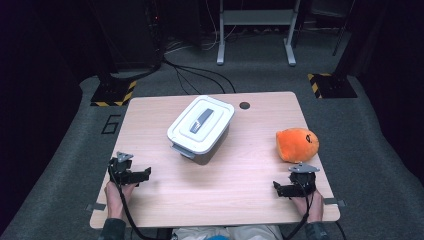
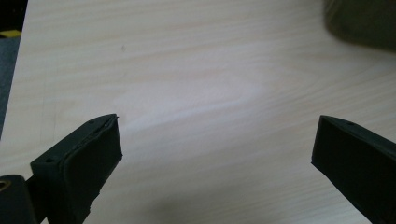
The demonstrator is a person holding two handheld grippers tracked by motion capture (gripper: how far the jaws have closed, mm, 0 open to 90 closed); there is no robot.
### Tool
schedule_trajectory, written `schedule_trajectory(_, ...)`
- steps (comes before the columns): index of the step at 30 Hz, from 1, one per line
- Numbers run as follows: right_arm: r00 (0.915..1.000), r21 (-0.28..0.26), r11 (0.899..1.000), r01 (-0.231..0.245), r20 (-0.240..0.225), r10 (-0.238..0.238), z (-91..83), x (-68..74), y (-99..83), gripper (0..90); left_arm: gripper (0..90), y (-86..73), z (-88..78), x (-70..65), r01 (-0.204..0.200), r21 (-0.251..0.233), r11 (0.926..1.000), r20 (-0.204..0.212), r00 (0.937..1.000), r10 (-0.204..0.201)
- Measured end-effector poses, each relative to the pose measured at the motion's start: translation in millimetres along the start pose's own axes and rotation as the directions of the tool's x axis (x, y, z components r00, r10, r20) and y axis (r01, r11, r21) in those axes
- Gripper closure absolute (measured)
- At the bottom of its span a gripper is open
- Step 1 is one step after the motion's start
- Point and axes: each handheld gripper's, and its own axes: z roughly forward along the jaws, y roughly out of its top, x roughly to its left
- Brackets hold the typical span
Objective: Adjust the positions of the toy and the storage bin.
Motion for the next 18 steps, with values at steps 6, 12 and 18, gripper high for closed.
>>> schedule_trajectory(6,0.9999,0.004,1.0,-0.012,-0.011,0.012,0.7,-1.3,0.1,0.5,0.0,40.3,-8.9,-18.4,-0.052,-0.035,0.998,0.033,0.9981,0.053)
schedule_trajectory(12,0.9998,0.002,1.0,-0.017,-0.011,0.017,0.7,-1.5,0.1,0.7,0.0,71.7,-13.3,-35.2,-0.081,-0.077,0.9937,0.056,0.9948,0.085)
schedule_trajectory(18,0.9998,0.002,1.0,-0.019,-0.011,0.019,0.7,-1.4,0.1,0.9,0.0,98.6,-14.2,-51.4,-0.097,-0.102,0.99,0.066,0.9923,0.104)
